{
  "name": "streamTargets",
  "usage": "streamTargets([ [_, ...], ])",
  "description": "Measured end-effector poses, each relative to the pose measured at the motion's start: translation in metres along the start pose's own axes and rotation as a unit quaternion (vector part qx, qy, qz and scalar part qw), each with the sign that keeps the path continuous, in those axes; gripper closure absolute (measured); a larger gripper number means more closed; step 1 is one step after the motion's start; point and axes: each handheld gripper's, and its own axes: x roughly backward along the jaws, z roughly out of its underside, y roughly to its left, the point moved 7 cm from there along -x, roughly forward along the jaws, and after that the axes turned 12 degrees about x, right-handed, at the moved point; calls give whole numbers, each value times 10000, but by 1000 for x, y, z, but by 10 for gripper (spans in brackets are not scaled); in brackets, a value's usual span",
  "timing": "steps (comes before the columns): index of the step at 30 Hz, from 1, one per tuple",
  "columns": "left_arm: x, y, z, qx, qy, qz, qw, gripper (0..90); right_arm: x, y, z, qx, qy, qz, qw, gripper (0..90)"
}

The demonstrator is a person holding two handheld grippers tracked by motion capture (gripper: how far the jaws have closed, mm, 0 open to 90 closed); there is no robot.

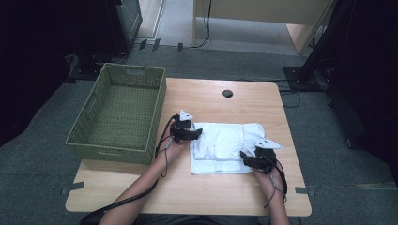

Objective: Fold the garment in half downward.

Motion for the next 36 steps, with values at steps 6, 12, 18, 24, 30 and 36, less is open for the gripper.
streamTargets([
  [6, 0, 1, -1, 44, -19, -46, 10000, 375, -1, 0, -2, 1, -8, 27, 10000, 249],
  [12, 0, 1, -1, 54, -18, -31, 10000, 375, 0, 1, -8, -84, 13, 56, 9999, 254],
  [18, -1, -1, 0, -91, 18, -60, 9999, 378, 9, 3, -17, -88, -140, 235, 9996, 255],
  [24, 0, -1, 0, -99, 21, -46, 9999, 378, 11, 10, -23, -182, -199, 114, 9996, 305],
  [30, 0, -1, 0, -40, 14, -16, 10000, 378, 9, 15, -25, -133, -105, 149, 9997, 321],
  [36, 0, -1, 0, -43, 17, -17, 10000, 377, 11, 20, -28, -257, -160, 94, 9995, 299],
])
